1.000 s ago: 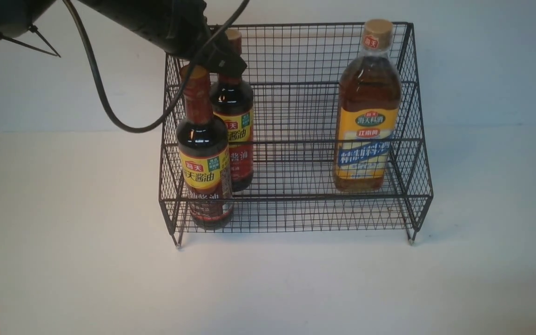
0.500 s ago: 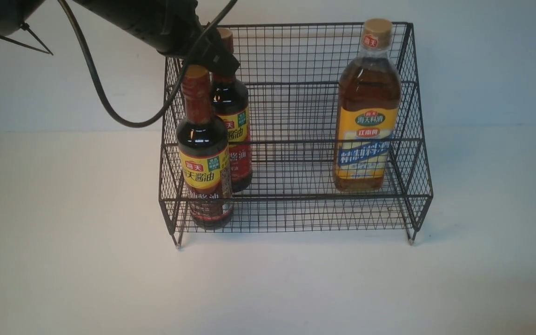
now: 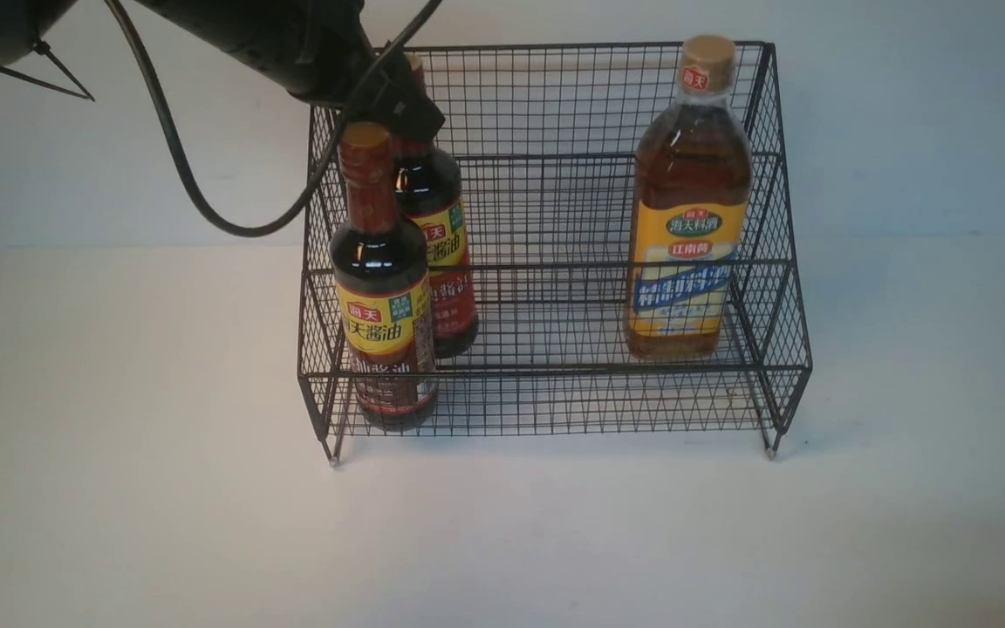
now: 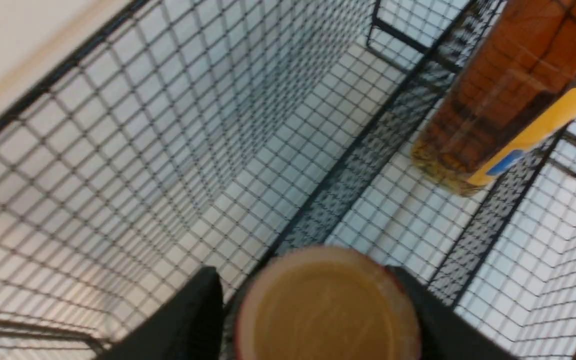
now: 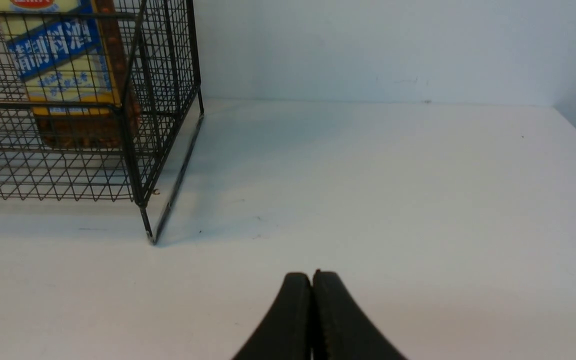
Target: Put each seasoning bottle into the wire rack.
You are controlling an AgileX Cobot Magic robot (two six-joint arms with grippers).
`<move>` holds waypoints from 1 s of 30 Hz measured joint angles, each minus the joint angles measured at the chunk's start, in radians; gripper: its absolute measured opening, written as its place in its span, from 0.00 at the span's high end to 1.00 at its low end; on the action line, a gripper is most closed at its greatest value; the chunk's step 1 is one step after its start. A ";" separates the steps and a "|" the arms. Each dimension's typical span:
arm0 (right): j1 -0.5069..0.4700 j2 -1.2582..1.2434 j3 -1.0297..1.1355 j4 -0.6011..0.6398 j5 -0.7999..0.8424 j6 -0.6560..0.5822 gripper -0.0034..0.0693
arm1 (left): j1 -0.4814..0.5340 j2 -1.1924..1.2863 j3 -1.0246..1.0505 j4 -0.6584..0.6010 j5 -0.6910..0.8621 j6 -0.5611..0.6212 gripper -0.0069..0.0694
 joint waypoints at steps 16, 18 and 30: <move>0.000 0.000 0.000 0.000 0.000 0.000 0.97 | 0.002 -0.073 -0.004 0.004 -0.034 0.000 0.31; 0.000 0.000 0.000 0.000 0.000 0.000 0.97 | 0.002 -0.098 -0.025 0.003 -0.038 0.000 0.31; 0.000 0.000 0.000 0.000 0.000 0.000 0.97 | 0.003 -0.206 -0.071 -0.035 -0.019 0.000 0.34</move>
